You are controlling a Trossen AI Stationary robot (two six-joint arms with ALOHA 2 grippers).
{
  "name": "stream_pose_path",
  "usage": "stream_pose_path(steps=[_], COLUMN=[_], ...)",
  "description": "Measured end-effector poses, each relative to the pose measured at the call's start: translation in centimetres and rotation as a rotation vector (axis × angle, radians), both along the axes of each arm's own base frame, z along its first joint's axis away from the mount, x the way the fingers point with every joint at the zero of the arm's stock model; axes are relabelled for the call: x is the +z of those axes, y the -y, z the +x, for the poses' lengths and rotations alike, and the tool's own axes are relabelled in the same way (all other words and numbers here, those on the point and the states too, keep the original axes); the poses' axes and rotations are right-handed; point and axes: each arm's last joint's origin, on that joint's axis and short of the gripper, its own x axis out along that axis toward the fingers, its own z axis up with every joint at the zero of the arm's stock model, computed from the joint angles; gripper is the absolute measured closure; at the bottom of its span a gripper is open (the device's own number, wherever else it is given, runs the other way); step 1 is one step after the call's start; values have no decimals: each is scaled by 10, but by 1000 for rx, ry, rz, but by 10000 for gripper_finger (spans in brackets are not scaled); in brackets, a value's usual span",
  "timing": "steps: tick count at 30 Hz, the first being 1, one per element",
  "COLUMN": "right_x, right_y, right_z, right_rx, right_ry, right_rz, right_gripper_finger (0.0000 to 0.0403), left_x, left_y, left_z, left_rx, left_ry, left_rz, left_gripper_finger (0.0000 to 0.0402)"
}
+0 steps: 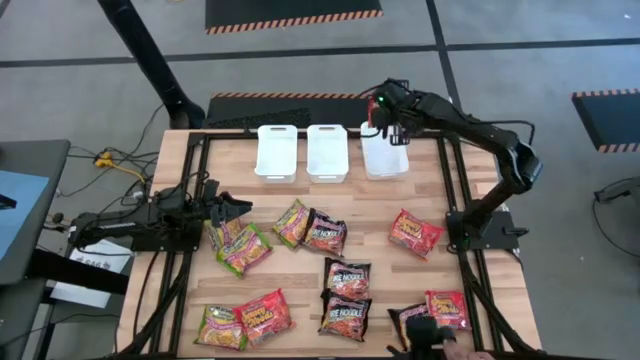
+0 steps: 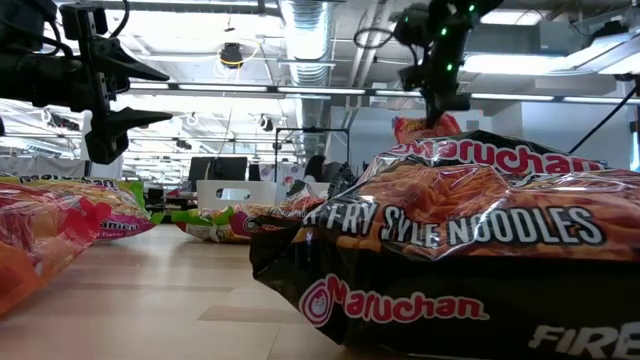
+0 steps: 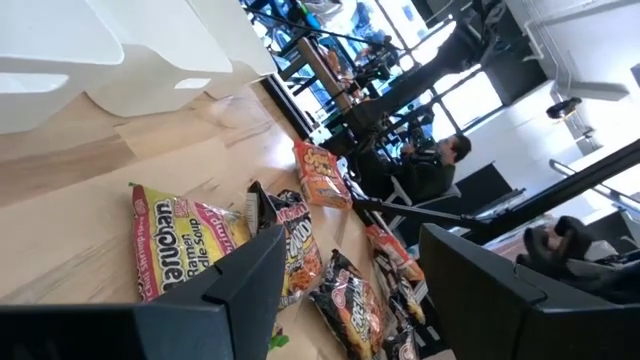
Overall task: Sort Maruchan noodles
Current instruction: Put the orange noodle pack into the right white bin
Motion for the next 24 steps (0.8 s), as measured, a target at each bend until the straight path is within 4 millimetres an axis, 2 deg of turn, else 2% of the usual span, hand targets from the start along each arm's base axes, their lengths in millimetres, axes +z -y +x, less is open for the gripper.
stream_pose_path(steps=[10, 24], right_x=[-38, -58], right_y=[19, 29], right_z=[18, 29], right_rx=[26, 21], right_ry=[-107, -110], right_rz=[60, 78], right_gripper_finger=[398, 398], left_x=[0, 0], left_y=[0, 0], left_z=[0, 0], left_rx=[0, 4], left_ry=[1, 3], left_rz=[-1, -8], left_gripper_finger=[184, 184])
